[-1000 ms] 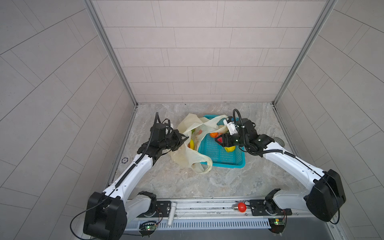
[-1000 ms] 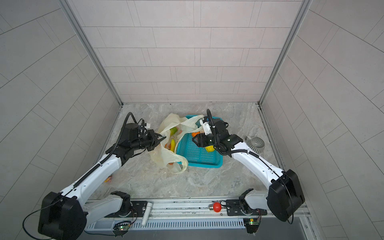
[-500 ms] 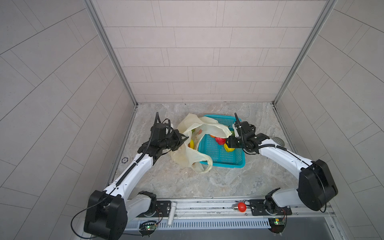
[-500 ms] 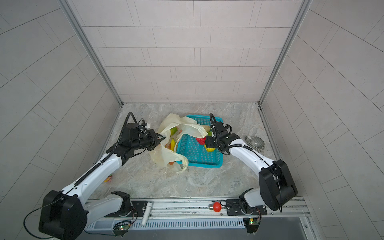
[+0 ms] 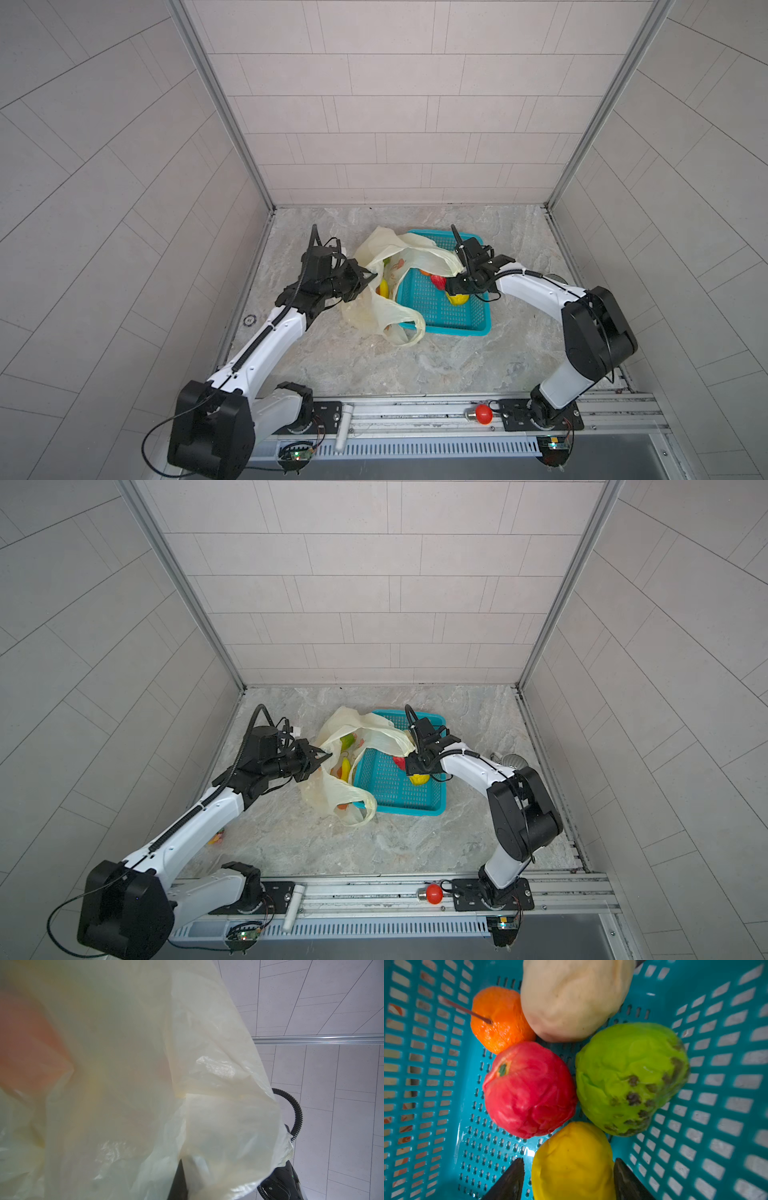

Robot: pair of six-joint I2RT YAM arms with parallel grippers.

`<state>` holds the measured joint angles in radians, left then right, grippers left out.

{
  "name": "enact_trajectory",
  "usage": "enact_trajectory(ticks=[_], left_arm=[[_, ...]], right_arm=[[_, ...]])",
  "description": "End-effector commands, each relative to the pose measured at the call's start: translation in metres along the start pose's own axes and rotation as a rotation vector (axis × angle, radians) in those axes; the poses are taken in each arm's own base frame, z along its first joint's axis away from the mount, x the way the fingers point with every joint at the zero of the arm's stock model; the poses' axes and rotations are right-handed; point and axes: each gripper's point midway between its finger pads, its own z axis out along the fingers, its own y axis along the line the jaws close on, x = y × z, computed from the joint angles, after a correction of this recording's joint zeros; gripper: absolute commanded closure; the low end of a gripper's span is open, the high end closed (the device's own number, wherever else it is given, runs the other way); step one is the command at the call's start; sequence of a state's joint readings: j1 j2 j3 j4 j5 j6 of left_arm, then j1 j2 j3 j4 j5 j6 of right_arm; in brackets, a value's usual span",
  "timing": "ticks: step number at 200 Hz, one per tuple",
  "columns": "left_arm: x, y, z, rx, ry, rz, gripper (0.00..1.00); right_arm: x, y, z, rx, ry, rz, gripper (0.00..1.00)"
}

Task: Place the fruits into the plastic bag
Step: 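Grasp the yellow round fruit with the right gripper and lift it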

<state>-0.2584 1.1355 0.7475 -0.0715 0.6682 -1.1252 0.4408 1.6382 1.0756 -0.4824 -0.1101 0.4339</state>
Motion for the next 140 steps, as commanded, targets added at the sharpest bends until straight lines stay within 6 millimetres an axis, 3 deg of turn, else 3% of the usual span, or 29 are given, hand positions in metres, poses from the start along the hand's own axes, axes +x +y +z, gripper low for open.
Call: enact_trajectory(ticks=[1,140], left_arm=[[-0.003,-0.01,-0.001,0.027,-0.014,0.033,1.0],[-0.003,-0.01,0.0,0.029,-0.011,0.028,1.0]], right_arm=[[0.014,0.001,0.0,-0.004,0.033,-0.013,0.35],[0.032,0.009,0.017,0.013,0.079,-0.021,0.35]])
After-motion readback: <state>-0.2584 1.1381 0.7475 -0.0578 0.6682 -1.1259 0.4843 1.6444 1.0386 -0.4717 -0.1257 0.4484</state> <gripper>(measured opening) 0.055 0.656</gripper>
